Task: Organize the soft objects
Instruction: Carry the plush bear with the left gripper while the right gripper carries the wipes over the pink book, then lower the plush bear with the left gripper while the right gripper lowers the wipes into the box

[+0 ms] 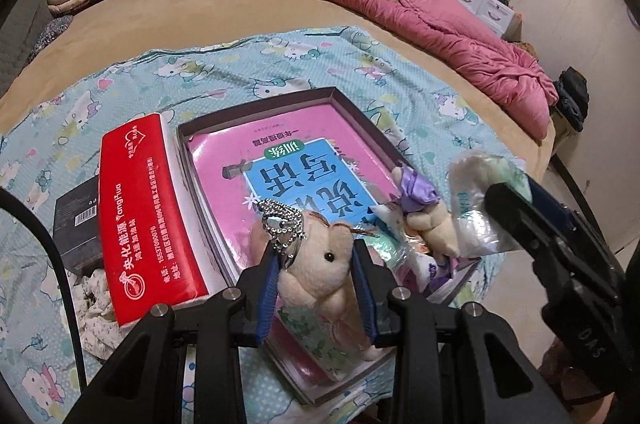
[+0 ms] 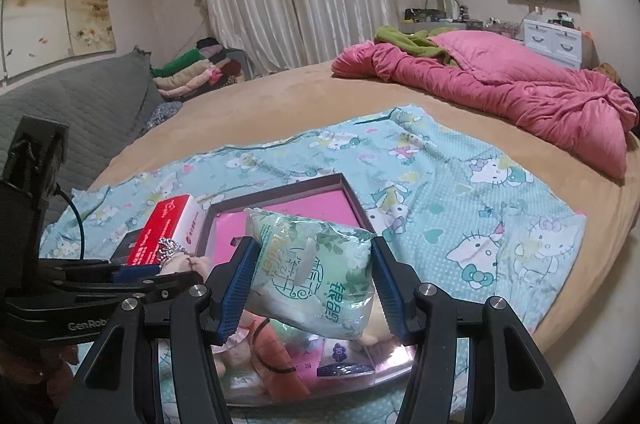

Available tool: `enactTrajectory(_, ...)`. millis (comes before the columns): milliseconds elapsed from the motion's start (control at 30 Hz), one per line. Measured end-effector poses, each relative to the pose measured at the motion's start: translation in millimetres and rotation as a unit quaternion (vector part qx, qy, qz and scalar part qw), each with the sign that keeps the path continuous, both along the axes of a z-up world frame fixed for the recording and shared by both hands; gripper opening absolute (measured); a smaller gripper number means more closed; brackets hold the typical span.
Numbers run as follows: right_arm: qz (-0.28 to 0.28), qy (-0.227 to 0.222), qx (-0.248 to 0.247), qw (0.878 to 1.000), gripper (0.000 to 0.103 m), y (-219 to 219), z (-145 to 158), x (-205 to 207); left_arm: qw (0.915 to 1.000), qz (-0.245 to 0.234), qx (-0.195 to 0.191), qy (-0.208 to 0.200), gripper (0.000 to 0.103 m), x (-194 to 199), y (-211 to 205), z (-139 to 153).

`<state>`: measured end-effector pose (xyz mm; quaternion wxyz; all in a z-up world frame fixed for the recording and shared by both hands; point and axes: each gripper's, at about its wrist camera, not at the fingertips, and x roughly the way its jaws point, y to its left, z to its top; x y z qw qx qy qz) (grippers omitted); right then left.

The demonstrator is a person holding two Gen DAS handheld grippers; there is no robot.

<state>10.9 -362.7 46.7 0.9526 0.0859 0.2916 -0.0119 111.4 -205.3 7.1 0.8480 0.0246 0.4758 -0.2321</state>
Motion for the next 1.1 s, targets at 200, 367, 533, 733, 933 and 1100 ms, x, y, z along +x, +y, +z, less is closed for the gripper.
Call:
enactTrajectory(200,-0.001,0.01,0.0,1.0,0.059,-2,-7,3,0.9999,0.001,0.013,0.003,0.035,6,-4,-11)
enactTrajectory(367,-0.001,0.015,-0.002,1.0,0.059,-2,-11,5,0.9996,0.0,0.027,-0.001,0.035,10,-7,-16)
enactTrajectory(533,-0.001,0.021,-0.004,1.0,0.059,-3,-15,8,0.9994,0.001,0.036,0.0,0.035,12,-7,-21)
enactTrajectory(733,-0.002,0.027,-0.005,1.0,0.059,-5,-20,10,0.9992,0.001,0.041,-0.001,0.035,13,-8,-24)
enactTrajectory(933,0.004,0.032,-0.007,0.999,0.059,-4,-24,13,0.9992,0.003,0.039,0.003,0.035,15,-6,-28)
enactTrajectory(1100,0.015,0.036,-0.01,0.999,0.059,0,-27,16,0.9992,0.001,0.041,0.002,0.035,16,-6,-28)
